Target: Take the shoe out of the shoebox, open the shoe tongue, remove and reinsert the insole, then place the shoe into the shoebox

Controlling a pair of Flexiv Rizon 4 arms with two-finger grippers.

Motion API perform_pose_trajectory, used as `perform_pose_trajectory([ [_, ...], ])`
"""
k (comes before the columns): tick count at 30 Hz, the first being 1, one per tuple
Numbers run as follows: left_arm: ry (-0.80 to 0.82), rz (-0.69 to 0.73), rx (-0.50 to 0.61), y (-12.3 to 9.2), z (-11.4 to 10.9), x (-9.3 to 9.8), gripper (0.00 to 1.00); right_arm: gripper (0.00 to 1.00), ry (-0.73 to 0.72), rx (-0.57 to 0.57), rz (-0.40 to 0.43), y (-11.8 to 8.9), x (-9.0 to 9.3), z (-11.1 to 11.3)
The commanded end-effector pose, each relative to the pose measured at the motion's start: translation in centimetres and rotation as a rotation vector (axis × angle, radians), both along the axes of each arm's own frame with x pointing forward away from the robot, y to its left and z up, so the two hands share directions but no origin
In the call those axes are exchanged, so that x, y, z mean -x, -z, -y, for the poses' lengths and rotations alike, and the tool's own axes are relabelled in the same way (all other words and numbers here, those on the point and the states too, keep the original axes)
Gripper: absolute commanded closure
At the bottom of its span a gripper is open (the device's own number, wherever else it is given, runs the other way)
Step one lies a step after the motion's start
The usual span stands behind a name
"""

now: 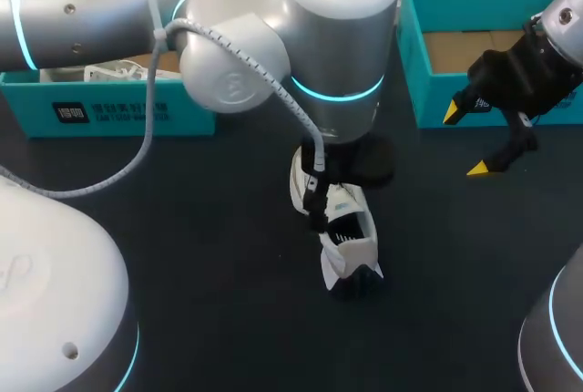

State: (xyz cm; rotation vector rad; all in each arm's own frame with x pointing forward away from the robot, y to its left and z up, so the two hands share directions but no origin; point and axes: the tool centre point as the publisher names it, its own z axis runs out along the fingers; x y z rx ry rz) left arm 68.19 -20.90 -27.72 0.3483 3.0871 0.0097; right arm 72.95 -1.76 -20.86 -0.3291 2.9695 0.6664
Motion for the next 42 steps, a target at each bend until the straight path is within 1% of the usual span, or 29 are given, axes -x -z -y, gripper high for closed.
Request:
perform_pose_trajectory([
  [1, -0.513, 0.000, 0.027, 0.1, 0.0, 0.0, 0.00, 0.00, 0.001, 0.003, 0.000, 0.1, -0.1, -0.1],
  [2, -0.509, -0.012, 0.017, 0.5, 0.2, 0.5, 0.00, 0.00, 0.001, 0.003, 0.000, 0.1, -0.1, -0.1],
  [3, -0.505, 0.004, 0.017, 0.8, 0.3, 0.9, 0.00, 0.00, 0.001, 0.003, 0.000, 0.1, -0.1, -0.1],
  [6, -0.500, -0.018, 0.015, 1.2, 0.9, 1.8, 0.00, 0.00, 0.001, 0.003, 0.000, 0.1, -0.1, -0.1],
  [7, -0.503, -0.026, 0.028, 1.3, 1.1, 2.0, 0.00, 0.00, 0.001, 0.003, 0.000, 0.1, -0.1, -0.1],
  [11, -0.473, -0.044, 0.022, 1.8, 1.7, 3.0, 0.00, 0.00, 0.001, 0.003, 0.000, 0.1, -0.1, -0.1],
  [17, -0.393, -0.011, 0.054, 3.2, 2.8, 4.1, 0.00, 0.00, 0.001, 0.003, 0.000, 0.1, -0.1, -0.1],
  [19, -0.363, -0.013, 0.079, 3.4, 3.0, 4.3, 0.00, 0.00, 0.001, 0.003, 0.000, 0.1, -0.1, -0.1],
  [23, -0.360, -0.017, 0.138, 4.1, 3.7, 4.4, 0.00, 0.00, 0.001, 0.003, 0.000, 0.1, -0.1, -0.1],
  [26, -0.373, -0.031, 0.149, 4.7, 4.2, 4.5, 0.00, 0.00, 0.001, 0.003, 0.000, 0.1, -0.1, -0.1],
  [35, -0.379, -0.058, 0.149, 7.3, 5.8, 4.7, 0.00, 0.00, 0.001, 0.003, 0.000, 0.1, -0.1, -0.1],
  [42, -0.363, -0.064, 0.125, 9.5, 5.8, 5.2, 0.00, 0.00, 0.001, 0.003, 0.000, 0.1, -0.1, -0.1],
])
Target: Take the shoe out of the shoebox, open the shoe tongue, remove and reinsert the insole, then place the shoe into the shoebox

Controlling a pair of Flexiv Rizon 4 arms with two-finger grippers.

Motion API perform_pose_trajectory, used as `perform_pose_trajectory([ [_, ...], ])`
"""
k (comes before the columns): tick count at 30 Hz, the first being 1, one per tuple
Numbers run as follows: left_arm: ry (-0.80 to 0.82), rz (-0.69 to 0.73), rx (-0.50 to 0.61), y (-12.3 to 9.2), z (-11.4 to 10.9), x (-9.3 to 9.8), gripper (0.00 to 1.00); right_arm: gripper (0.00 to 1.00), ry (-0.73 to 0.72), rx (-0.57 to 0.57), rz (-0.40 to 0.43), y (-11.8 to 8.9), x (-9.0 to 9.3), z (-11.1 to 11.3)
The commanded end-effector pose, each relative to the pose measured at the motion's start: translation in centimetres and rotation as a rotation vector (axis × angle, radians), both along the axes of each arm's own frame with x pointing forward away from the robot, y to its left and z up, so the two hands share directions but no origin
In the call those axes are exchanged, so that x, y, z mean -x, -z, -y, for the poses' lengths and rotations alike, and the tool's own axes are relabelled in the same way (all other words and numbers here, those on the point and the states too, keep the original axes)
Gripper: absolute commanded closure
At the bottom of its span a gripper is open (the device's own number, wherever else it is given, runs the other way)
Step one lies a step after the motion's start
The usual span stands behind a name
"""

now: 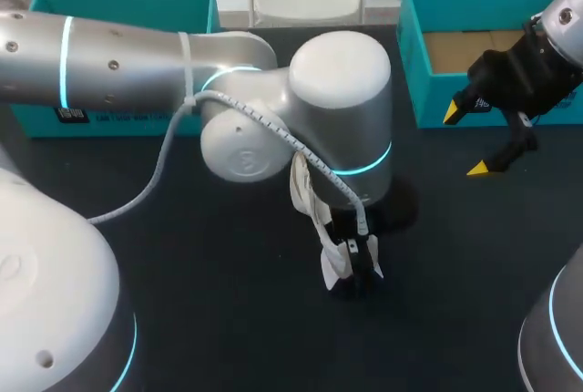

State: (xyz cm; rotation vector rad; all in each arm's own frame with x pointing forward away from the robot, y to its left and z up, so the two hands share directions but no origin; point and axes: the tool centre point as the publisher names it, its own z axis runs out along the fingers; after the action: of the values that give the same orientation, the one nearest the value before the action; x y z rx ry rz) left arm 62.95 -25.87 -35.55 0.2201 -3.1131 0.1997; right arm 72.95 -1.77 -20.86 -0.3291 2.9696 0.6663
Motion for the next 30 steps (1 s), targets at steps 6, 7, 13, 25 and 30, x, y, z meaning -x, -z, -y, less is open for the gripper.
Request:
perform_pose_trajectory([
  [6, -0.009, -0.012, -0.021, 3.0, 1.1, -0.1, 0.05, 0.00, 0.001, 0.003, 0.000, 0.1, -0.1, -0.1],
  [7, -0.009, -0.011, -0.022, 3.1, 1.1, -0.1, 0.05, 0.00, 0.001, 0.003, 0.000, 0.1, -0.1, -0.1],
  [13, -0.004, -0.011, -0.045, 4.2, 0.9, 0.2, 0.11, 0.00, 0.001, 0.003, 0.000, 0.1, -0.1, -0.1],
  [25, -0.012, -0.056, -0.066, 4.5, 0.2, 0.4, 1.00, 0.00, 0.001, 0.003, 0.000, 0.1, -0.1, -0.1],
  [30, -0.016, -0.075, -0.073, 4.1, -0.2, 0.2, 1.00, 0.00, 0.001, 0.003, 0.000, 0.1, -0.1, -0.1],
])
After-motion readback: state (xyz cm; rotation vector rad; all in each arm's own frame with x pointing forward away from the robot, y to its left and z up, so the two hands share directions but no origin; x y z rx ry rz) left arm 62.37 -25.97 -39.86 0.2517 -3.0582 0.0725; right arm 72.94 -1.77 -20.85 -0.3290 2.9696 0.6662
